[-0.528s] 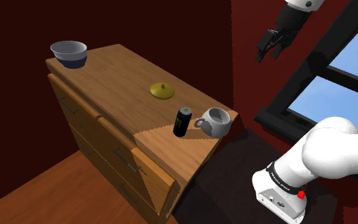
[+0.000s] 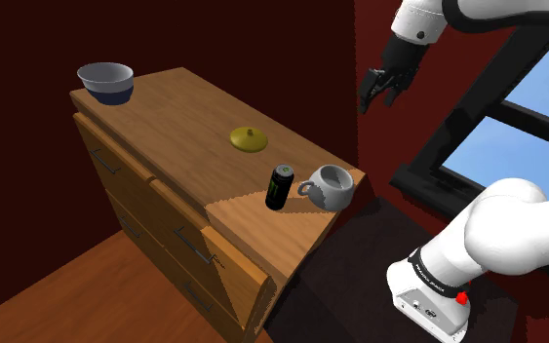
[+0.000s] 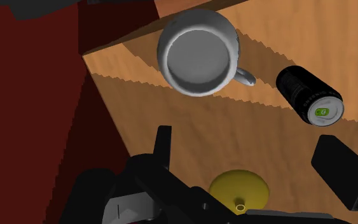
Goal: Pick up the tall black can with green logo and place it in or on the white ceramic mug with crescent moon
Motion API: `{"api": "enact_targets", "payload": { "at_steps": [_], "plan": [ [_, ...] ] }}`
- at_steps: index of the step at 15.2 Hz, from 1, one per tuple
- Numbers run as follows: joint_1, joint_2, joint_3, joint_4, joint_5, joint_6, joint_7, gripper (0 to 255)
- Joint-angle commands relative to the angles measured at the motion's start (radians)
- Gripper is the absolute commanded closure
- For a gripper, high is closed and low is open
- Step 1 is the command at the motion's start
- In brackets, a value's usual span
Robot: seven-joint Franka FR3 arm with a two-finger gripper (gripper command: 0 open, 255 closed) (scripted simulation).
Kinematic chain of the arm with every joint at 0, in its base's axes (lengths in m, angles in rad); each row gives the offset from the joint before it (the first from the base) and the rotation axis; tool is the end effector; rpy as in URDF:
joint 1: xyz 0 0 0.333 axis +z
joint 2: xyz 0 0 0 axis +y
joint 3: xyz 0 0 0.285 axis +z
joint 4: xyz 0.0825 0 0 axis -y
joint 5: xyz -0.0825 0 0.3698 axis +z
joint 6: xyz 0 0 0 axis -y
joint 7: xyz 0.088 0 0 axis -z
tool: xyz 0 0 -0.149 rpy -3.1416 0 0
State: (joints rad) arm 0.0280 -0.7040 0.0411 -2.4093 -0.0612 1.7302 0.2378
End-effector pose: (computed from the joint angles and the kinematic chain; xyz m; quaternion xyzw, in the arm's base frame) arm 0.3473 0.0166 0.4893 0.9954 -0.0844 0.0185 0.0413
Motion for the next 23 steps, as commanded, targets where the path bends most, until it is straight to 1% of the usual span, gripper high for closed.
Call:
{"api": "enact_targets", "payload": {
  "at_steps": [1,7,12,19,20,23],
  "plan": [
    [0.011,0.037,0.024,-0.023,0.014,0.051,0.028,0],
    [0.039,0.196,0.094,-0.044,0.043,0.200,0.108,0],
    [0.058,0.356,0.151,-0.027,0.049,0.317,0.178,0],
    [0.080,0.609,0.220,0.048,0.016,0.456,0.287,0],
    [0.083,0.634,0.225,0.058,0.010,0.466,0.298,0],
    [0.082,0.657,0.224,0.038,0.001,0.508,0.305,0]
  ]
}}
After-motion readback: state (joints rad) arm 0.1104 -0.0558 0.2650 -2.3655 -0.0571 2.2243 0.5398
